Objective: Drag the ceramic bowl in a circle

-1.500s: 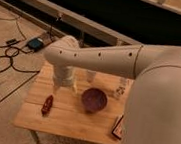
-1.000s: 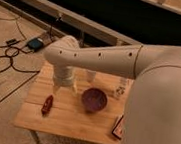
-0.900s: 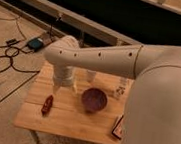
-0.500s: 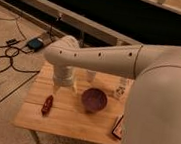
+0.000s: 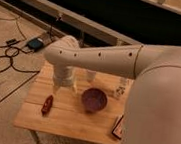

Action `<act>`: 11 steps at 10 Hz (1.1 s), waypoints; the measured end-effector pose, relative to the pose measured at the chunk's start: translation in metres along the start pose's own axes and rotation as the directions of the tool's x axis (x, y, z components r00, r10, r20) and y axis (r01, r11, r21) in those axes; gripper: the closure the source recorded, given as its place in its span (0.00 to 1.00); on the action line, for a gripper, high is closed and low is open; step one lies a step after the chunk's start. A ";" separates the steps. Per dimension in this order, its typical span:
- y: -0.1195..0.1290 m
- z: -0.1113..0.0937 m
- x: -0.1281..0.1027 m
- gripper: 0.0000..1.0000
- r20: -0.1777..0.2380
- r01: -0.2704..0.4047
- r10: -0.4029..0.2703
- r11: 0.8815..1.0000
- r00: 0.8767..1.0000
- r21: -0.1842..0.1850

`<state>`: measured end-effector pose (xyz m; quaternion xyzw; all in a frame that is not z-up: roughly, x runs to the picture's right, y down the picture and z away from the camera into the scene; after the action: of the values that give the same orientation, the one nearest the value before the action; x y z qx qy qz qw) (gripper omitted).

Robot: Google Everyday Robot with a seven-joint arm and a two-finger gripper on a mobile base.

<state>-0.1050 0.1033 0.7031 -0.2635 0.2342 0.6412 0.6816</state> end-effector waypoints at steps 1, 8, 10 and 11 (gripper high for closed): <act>0.000 0.000 0.000 0.35 0.000 0.000 0.000 1.000 1.000 0.000; 0.000 0.000 0.000 0.35 0.000 0.000 0.000 1.000 1.000 0.000; -0.001 0.004 -0.005 0.35 0.006 -0.008 0.008 1.000 1.000 -0.010; -0.006 0.008 -0.011 0.35 0.017 -0.019 0.019 1.000 1.000 -0.018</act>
<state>-0.0999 0.1005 0.7165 -0.2618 0.2250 0.6520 0.6751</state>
